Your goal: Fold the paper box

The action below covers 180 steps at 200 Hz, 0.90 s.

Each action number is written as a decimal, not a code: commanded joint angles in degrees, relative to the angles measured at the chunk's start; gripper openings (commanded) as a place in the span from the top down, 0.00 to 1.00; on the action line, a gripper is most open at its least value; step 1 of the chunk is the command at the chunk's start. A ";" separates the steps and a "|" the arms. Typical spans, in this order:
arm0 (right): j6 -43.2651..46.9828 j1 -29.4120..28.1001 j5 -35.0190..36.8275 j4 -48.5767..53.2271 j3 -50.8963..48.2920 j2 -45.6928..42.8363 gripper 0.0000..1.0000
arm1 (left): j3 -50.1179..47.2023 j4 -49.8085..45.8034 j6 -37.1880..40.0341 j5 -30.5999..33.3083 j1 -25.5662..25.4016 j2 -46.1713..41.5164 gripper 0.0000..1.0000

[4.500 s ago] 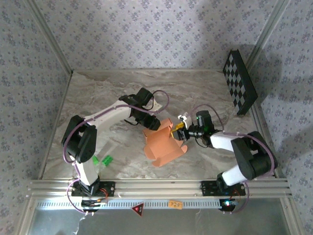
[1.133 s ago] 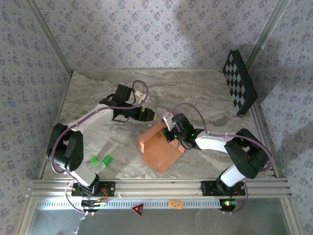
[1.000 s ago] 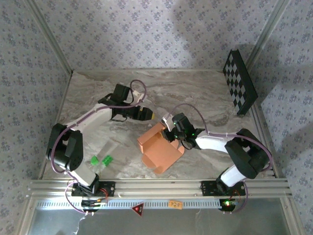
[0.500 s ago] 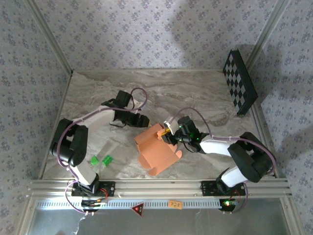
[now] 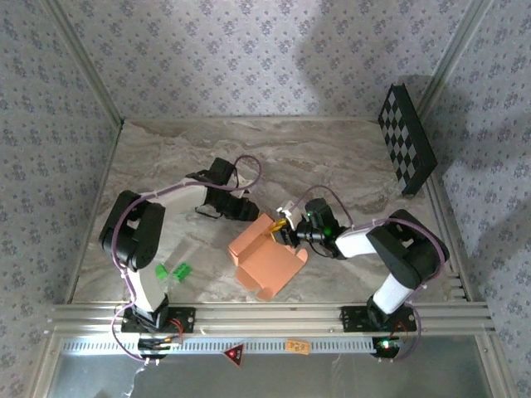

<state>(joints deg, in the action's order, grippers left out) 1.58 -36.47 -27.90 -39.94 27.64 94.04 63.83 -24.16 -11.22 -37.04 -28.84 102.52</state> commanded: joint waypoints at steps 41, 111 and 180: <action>-0.61 -1.56 0.89 -6.16 1.06 1.05 0.76 | 1.80 2.93 -2.33 -1.28 -1.58 1.61 0.74; -4.05 -5.98 16.54 -4.42 2.70 -0.02 0.93 | -0.77 6.96 -5.79 1.24 -2.57 0.42 0.75; -1.00 -5.73 19.66 9.66 6.10 -2.81 1.00 | -3.81 3.11 -5.41 7.89 -0.30 -8.25 0.60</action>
<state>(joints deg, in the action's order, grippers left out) -0.58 -42.52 -10.61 -36.14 31.00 92.82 61.28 -18.37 -17.08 -29.71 -29.89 98.89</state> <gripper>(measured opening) 0.071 0.385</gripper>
